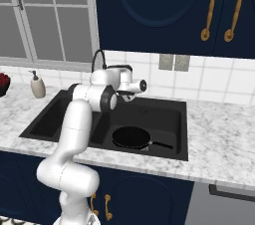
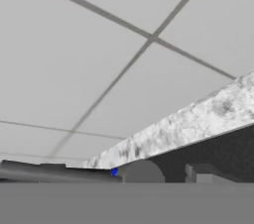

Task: Pick the pan and sponge and place them into the sink. Then turn on the water.

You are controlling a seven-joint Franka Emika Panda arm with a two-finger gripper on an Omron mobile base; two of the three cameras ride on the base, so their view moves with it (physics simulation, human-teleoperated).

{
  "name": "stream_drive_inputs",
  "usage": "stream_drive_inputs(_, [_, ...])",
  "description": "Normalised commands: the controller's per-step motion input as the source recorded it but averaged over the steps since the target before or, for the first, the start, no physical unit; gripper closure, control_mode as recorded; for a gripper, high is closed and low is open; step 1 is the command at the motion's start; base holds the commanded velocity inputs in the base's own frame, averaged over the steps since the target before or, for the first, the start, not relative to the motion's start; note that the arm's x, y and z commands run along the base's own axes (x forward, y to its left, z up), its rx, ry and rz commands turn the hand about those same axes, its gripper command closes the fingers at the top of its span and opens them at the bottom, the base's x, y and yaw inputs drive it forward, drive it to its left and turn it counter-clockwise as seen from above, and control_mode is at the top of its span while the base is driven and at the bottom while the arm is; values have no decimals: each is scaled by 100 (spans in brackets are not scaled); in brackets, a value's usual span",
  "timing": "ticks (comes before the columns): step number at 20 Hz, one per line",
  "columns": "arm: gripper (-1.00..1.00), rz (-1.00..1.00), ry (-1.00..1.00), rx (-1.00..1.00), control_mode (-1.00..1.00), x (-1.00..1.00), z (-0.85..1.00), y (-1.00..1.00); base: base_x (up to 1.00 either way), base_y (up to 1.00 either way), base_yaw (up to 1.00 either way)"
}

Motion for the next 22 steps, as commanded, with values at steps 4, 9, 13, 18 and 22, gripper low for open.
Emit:
stream_drive_inputs(4, [100, 0, 2, 0, -100, 2, -1, 0, 0, 0, 0])
stream_drive_inputs(9, [100, 0, 0, 2, -100, 2, -3, -1, 0, 0, 0])
stream_drive_inputs(13, [100, 0, -1, 16, -100, 0, -32, -1, 0, 0, 0])
stream_drive_inputs(18, [100, -9, 5, 22, -100, 12, -34, 0, 0, 0, 0])
stream_drive_inputs(22, [100, -11, 22, 18, -100, 19, -29, -1, 0, 0, 0])
